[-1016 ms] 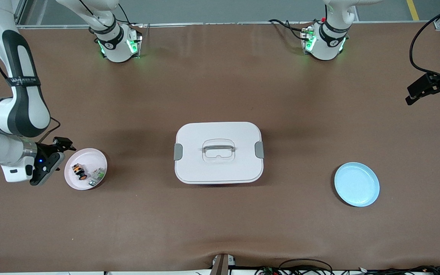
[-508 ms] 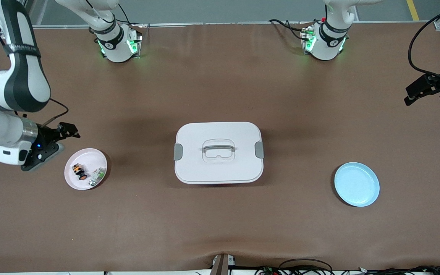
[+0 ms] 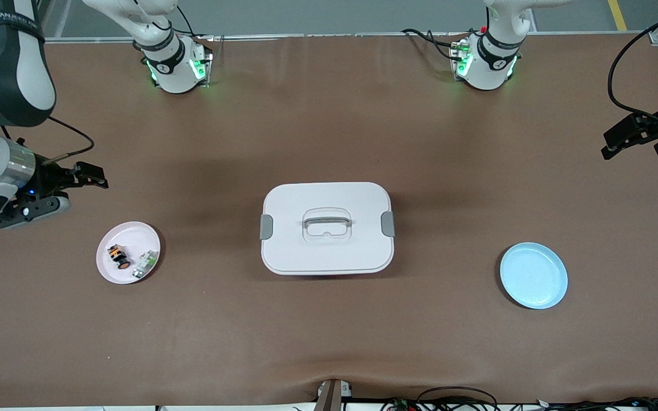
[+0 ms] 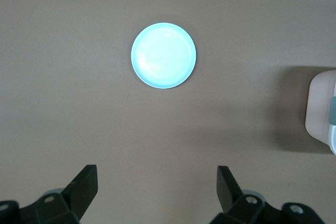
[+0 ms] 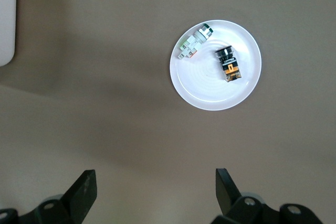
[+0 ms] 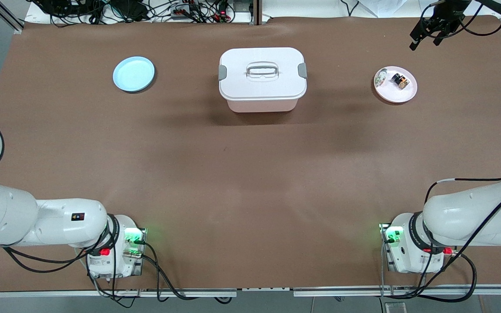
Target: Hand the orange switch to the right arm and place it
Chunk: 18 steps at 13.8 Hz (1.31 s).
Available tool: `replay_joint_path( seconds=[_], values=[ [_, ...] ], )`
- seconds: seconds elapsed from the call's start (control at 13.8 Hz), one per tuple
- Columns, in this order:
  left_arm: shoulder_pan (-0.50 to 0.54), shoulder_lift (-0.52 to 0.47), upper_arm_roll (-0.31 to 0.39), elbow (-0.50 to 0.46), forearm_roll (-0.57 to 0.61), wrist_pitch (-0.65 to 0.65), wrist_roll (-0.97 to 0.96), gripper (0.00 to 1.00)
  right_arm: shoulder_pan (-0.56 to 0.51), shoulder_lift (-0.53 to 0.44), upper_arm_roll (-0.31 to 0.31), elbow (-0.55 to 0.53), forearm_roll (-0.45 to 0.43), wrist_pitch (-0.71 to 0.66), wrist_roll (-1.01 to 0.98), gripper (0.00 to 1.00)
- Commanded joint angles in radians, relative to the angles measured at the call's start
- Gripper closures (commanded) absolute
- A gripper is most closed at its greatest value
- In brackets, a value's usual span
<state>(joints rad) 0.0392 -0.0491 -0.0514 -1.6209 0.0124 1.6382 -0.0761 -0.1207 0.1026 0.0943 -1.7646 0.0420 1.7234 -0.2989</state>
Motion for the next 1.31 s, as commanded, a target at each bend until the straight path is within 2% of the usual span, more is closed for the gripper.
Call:
replay_joint_path(
  seconds=[0.0,0.22,0.44,0.73,1.02,1.23],
  values=[
    [0.001,-0.003,-0.002,0.001,-0.014,0.008,0.015,0.00,0.010,-0.069,-0.004,-0.029,0.010,-0.013,0.076,0.00],
    [0.001,-0.003,-0.002,0.001,-0.014,0.008,0.018,0.00,0.024,-0.104,-0.037,-0.001,0.013,-0.056,0.124,0.00],
    [0.001,-0.003,-0.002,0.001,-0.014,0.008,0.016,0.00,0.076,-0.098,-0.125,0.103,0.012,-0.157,0.126,0.00],
    [0.002,-0.009,-0.002,0.001,-0.014,0.000,0.022,0.00,0.067,-0.101,-0.128,0.165,0.009,-0.243,0.129,0.00],
    [0.004,-0.017,-0.002,0.001,-0.014,-0.008,0.024,0.00,0.076,-0.112,-0.117,0.220,0.007,-0.318,0.257,0.00],
    [0.002,-0.017,-0.002,0.001,-0.014,-0.008,0.024,0.00,0.070,-0.121,-0.126,0.229,0.003,-0.326,0.254,0.00]
  ],
)
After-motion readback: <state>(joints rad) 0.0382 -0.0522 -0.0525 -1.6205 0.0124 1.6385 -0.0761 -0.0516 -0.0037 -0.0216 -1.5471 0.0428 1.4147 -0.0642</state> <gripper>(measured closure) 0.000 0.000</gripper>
